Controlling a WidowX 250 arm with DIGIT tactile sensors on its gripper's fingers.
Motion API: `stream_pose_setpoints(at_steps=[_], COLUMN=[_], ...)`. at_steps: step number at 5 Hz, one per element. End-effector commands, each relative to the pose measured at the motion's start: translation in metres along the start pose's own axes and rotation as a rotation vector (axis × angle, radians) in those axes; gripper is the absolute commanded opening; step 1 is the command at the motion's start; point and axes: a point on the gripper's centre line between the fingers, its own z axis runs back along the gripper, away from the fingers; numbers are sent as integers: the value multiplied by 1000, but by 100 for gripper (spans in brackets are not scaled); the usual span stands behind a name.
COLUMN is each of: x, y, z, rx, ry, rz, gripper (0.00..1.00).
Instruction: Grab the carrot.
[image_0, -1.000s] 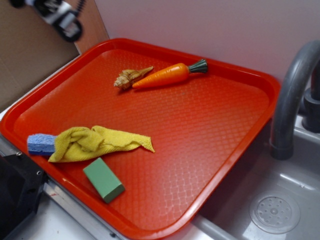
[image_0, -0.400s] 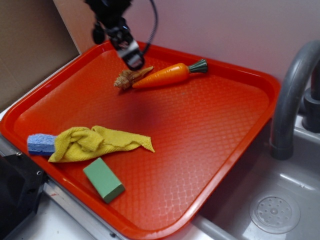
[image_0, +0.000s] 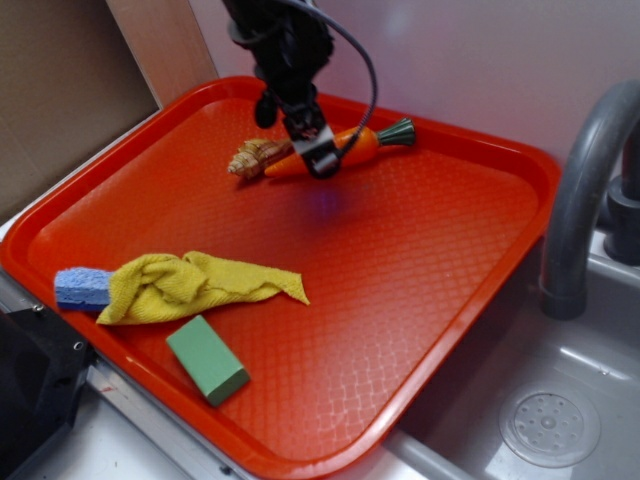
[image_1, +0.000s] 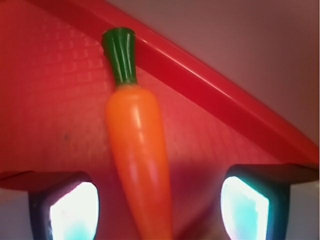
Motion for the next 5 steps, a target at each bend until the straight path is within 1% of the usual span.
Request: stream_pose_setpoints(at_steps=[1, 2, 4, 5], x=[26, 26, 18, 11], y=[-15, -16, -21, -19], z=[-16, -18, -9, 37], rx=[12, 7, 20, 75], ry=[1, 16, 5, 105], rz=[-76, -62, -73, 31], gripper=[100, 0, 0, 0])
